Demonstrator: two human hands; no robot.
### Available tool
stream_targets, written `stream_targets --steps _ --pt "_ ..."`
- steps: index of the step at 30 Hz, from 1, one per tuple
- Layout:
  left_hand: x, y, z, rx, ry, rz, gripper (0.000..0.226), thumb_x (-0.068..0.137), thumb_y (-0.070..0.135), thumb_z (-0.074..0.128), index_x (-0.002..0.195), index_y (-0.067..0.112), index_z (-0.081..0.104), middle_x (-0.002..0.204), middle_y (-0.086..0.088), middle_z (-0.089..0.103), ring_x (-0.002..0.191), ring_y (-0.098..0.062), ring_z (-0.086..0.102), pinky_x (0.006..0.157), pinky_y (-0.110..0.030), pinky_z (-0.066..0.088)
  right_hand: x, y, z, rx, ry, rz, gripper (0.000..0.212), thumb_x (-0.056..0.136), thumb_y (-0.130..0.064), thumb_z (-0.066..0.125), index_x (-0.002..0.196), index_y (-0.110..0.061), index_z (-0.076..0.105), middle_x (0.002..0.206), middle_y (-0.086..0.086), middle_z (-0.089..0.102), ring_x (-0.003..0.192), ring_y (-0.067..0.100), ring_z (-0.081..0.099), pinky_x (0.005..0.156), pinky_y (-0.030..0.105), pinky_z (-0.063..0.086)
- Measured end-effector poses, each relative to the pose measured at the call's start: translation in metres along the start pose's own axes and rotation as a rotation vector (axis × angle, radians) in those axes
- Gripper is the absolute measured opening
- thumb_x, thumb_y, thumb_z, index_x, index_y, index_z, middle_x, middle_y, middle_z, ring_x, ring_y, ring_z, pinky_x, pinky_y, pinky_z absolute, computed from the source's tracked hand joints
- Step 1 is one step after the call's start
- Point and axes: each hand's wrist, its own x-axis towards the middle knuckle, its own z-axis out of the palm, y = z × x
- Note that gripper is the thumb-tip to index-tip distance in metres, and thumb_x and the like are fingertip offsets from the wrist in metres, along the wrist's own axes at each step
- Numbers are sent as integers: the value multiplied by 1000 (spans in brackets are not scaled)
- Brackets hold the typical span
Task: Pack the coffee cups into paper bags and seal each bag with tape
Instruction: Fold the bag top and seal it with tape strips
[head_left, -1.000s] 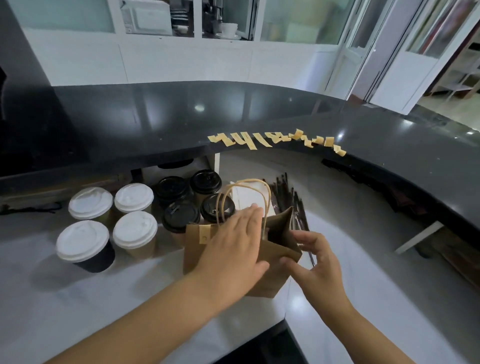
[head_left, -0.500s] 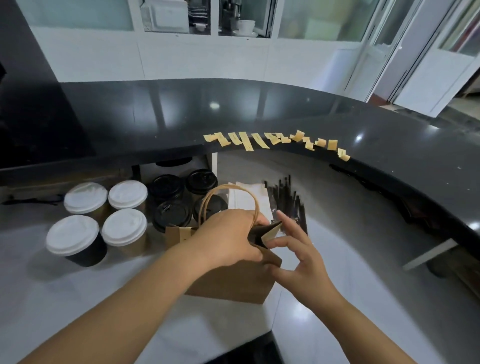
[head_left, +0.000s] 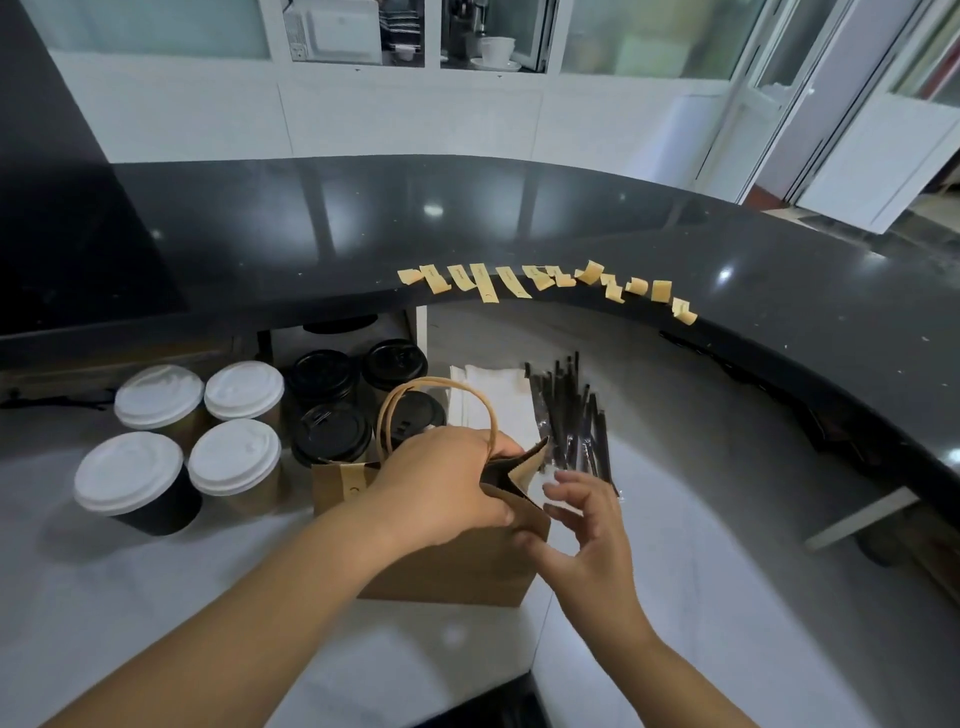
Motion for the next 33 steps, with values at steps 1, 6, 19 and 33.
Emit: stream_targets --steps 1,6,19,33 --pt "0 0 0 -3 -2 -2 47 72 41 69 118 44 56 105 18 66 95 -7 59 81 -31 51 -5 1 2 -9 37 4 42 61 -27 82 97 -25 59 106 -22 54 106 8 57 90 21 49" --pt "1 0 1 8 17 -17 47 73 40 68 118 43 56 101 19 66 91 -6 60 73 -23 48 -19 -3 12 -37 133 11 27 72 -17 78 90 -36 73 94 -18 70 96 4 63 80 14 49" --pt "0 -2 5 19 101 -36 46 77 44 67 122 43 57 119 21 62 108 0 55 86 -18 40 -2 -19 -2 85 -62 107 36 84 -5 68 108 -32 63 94 -9 69 86 7 64 72 13 49" --pt "6 -5 4 -31 127 -51 21 83 32 64 103 35 70 97 17 68 82 2 58 74 -16 47 22 -28 -7 333 -58 244 19 83 3 66 89 -13 73 87 8 73 84 19 67 76 27 56"
